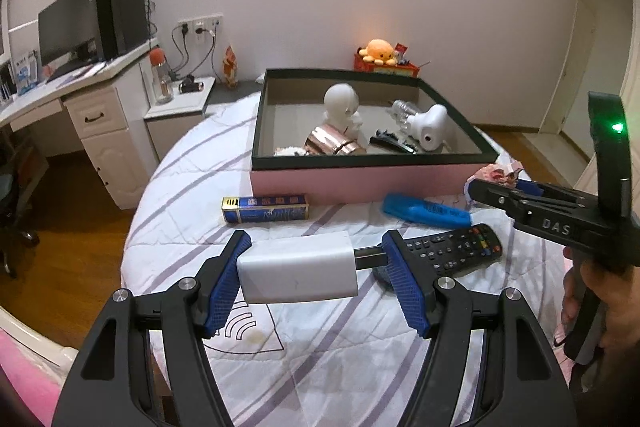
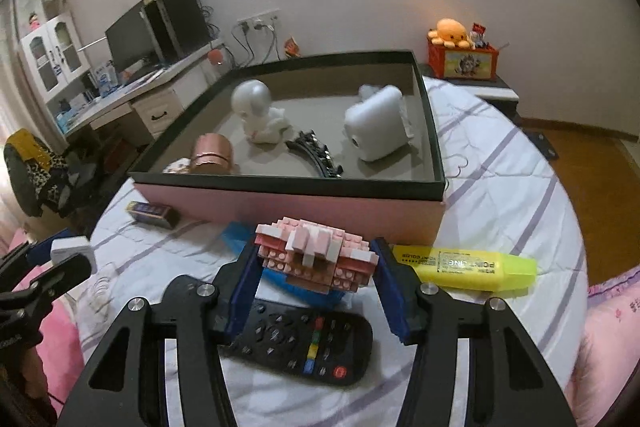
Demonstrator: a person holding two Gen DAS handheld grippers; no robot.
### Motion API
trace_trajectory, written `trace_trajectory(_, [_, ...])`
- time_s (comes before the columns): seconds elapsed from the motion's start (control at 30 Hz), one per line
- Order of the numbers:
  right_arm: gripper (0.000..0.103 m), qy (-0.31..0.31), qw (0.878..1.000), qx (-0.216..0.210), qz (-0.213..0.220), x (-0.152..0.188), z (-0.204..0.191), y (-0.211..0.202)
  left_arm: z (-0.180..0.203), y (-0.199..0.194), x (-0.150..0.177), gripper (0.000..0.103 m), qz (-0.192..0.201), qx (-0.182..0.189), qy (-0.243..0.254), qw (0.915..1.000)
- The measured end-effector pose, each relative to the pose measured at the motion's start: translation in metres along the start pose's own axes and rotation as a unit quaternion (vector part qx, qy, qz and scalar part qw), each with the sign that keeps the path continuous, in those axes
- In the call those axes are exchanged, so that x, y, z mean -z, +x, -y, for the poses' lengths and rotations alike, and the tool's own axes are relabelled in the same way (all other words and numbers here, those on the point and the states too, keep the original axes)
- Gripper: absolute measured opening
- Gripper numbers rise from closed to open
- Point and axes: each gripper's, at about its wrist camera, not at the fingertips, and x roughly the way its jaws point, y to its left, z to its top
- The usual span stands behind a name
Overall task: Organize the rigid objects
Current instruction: 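Lift the charger block and pink block figure and carry both over the box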
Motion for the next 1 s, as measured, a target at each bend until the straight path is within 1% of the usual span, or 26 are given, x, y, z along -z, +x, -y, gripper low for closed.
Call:
trace_trajectory(0.4, [0.055,-0.040,0.996,-0.036,0.073,-0.011,-0.027,-0.075,0.018,-0.043,-0.013,0.069,0.052,-0.006,0.015,0.9985])
trace_trajectory(0.63, [0.056,-0.055,0.992,-0.049,0.104,-0.016,-0.034,-0.096,0.024,-0.069,-0.027,0.069,0.088,-0.016,0.021,0.9958])
trace_trajectory(0.83, [0.056,-0.077,0.987,-0.054,0.133,-0.030,-0.041,-0.109,0.025,-0.086,-0.052,0.069,0.128,-0.041,0.022,0.9906])
trace_trajectory(1.0, [0.056,-0.093,0.980,-0.053,0.170,-0.044,-0.045,-0.118,0.019,-0.097,-0.073,0.069,0.167,-0.076,0.010,0.9831])
